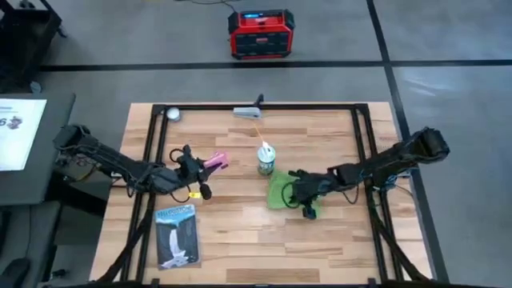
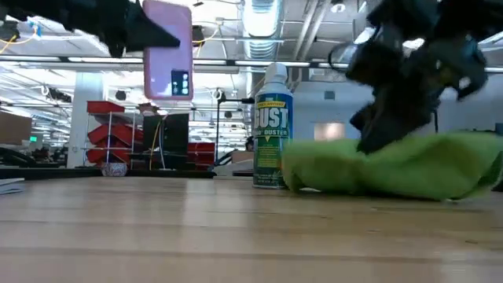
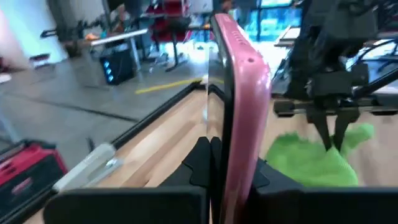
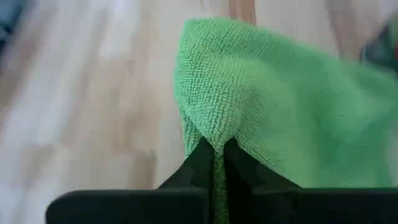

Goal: Apply microfiber cloth
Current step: Wipe pink cellphone with a microfiber cloth

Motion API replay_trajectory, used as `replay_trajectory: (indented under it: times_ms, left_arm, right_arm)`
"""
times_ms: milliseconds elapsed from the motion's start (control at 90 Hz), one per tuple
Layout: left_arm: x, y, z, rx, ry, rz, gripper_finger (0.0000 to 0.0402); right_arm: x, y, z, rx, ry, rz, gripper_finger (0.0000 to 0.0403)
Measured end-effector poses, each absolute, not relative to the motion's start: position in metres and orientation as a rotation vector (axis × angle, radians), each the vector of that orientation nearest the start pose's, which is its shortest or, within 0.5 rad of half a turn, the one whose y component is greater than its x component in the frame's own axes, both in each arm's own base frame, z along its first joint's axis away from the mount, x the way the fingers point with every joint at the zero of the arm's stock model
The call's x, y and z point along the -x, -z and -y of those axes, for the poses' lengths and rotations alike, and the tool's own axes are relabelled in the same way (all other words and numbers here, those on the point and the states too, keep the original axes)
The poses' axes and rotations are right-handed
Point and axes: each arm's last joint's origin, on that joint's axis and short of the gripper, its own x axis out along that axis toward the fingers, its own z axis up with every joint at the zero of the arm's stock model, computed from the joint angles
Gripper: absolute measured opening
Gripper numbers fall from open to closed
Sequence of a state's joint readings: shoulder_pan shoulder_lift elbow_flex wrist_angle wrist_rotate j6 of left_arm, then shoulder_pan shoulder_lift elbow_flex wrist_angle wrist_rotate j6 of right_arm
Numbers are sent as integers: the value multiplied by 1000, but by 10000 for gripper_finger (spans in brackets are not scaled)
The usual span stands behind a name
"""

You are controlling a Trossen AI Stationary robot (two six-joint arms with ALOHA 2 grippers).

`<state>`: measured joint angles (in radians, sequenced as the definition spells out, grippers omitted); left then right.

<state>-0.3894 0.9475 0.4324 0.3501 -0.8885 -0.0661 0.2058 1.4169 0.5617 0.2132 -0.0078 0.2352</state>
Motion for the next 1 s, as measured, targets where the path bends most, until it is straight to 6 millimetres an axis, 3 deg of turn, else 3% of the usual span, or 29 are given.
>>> replay_trajectory:
  times_ms: [178, 478, 811, 1000]
  left_arm:
    - [-189, -240, 53, -38, -500, -103, 2]
    - [-192, -250, 55, -43, -479, -84, 2]
    - [-194, -252, 57, -34, -452, -50, 2]
    - [-195, -256, 57, -39, -427, -25, 2]
  right_arm:
    - [-267, -181, -56, -140, -136, -535, 0]
    - [-315, -234, -50, 57, -105, -346, 0]
    - [-365, -256, -16, 165, 17, -258, 0]
    - [-396, -270, -10, 217, -4, -211, 0]
